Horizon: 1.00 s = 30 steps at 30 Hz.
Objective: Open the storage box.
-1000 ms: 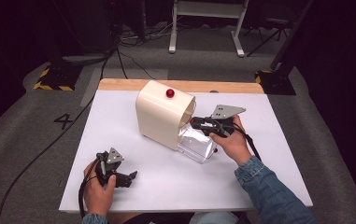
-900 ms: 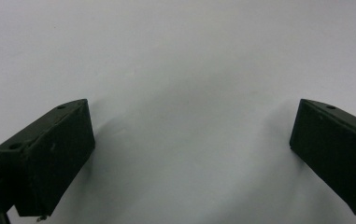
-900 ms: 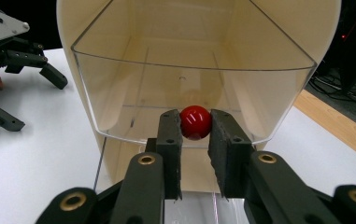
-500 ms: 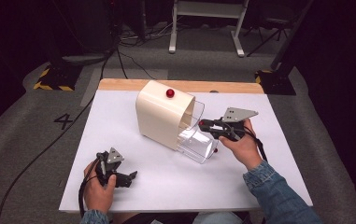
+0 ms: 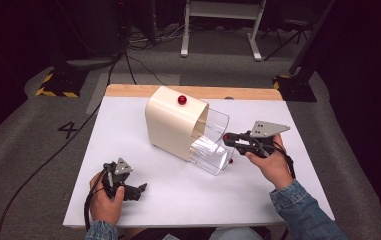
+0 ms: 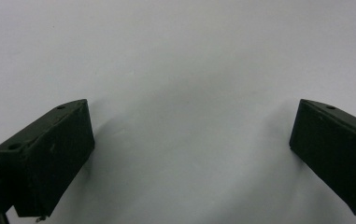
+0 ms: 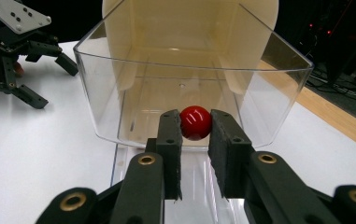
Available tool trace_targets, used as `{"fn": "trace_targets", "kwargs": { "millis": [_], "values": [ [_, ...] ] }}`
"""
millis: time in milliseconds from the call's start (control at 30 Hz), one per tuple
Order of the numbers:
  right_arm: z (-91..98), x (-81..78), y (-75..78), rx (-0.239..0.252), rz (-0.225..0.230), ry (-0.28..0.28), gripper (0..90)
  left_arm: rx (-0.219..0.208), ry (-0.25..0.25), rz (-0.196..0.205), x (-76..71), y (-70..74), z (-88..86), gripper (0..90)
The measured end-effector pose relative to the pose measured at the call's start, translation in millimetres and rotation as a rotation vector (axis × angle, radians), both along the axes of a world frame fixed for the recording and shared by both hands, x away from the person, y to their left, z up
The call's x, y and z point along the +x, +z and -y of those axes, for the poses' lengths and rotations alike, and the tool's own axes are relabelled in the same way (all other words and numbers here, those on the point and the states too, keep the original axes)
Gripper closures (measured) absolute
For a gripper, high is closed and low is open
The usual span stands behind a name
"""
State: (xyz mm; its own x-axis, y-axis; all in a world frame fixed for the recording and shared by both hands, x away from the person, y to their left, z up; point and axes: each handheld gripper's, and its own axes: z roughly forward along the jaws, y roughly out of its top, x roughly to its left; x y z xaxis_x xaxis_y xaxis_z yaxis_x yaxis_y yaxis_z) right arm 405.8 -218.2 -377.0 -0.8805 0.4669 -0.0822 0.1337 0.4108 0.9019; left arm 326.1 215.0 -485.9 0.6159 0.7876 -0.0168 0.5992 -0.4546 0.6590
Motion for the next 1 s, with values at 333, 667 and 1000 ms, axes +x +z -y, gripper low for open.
{"fn": "trace_targets", "kwargs": {
  "millis": [333, 667, 1000],
  "values": [
    [14.3, -7.2, -5.3, 0.011, -0.013, -0.010, 74.9, -0.004, 0.001, -0.004, 0.0, -0.1, 0.2, 0.0],
    [20.6, -8.4, -13.7, 0.012, -0.034, -0.018, 74.6, -0.005, 0.001, -0.004, 0.0, -0.1, 0.2, 0.0],
    [20.6, -4.6, -27.8, -0.030, -0.069, -0.037, 73.7, -0.003, 0.000, -0.001, 0.0, -0.1, 0.1, 0.0]
  ]
}}
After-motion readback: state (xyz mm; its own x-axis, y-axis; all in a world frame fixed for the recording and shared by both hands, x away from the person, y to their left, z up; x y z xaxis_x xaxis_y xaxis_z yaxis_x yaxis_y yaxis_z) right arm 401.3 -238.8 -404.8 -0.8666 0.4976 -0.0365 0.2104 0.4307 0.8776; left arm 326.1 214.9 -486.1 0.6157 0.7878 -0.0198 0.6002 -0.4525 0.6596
